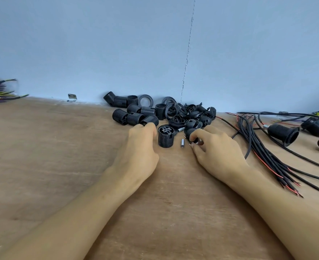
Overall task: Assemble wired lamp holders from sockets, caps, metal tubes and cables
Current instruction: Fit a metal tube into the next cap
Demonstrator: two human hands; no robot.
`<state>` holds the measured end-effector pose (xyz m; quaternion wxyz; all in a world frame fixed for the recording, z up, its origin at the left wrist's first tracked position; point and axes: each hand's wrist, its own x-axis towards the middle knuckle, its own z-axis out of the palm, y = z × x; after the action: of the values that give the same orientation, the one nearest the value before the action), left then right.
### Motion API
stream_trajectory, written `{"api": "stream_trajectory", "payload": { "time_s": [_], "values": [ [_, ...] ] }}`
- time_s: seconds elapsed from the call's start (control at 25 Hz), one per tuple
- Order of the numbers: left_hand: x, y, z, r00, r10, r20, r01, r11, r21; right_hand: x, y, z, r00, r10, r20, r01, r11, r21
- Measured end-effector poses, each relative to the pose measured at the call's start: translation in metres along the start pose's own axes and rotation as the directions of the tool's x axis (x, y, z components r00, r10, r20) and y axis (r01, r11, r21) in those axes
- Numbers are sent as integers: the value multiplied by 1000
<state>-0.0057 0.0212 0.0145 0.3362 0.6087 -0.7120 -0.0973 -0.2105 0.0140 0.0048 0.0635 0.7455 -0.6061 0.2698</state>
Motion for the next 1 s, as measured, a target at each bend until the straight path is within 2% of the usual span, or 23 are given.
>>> {"api": "stream_trajectory", "payload": {
  "time_s": [0.08, 0.16, 0.32, 0.44, 0.52, 0.64, 0.84, 1.0],
  "values": [
    [-6, 9, 3, 997, 71, 6, -71, 997, -30, 0, 0, 1, 1000, 10, 14, -10, 1000, -11],
    [-15, 20, 10, 978, 207, 8, -205, 974, -94, 1, 0, 1, 999, 22, 29, -21, 999, -34],
    [-20, 31, 23, 878, 471, 91, -458, 879, -134, 1, -1, -3, 998, 22, 63, -21, 1000, -19],
    [-9, 27, 23, 832, 543, 115, -534, 839, -104, -1, -1, -4, 997, 11, 79, -10, 1000, -6],
    [-5, 23, 20, 808, 580, 98, -583, 812, 0, 0, -1, -4, 996, 20, 91, -20, 1000, -3],
    [-7, 17, 17, 819, 573, 30, -574, 815, 76, 0, 0, -3, 991, 52, 122, -53, 999, 5],
    [-13, 15, 21, 917, 393, 71, -393, 919, -25, 0, 3, -5, 983, 51, 178, -58, 998, 36],
    [-13, 11, 24, 948, 311, 72, -304, 948, -99, 0, 4, -9, 985, 93, 143, -114, 982, 153]
  ]
}}
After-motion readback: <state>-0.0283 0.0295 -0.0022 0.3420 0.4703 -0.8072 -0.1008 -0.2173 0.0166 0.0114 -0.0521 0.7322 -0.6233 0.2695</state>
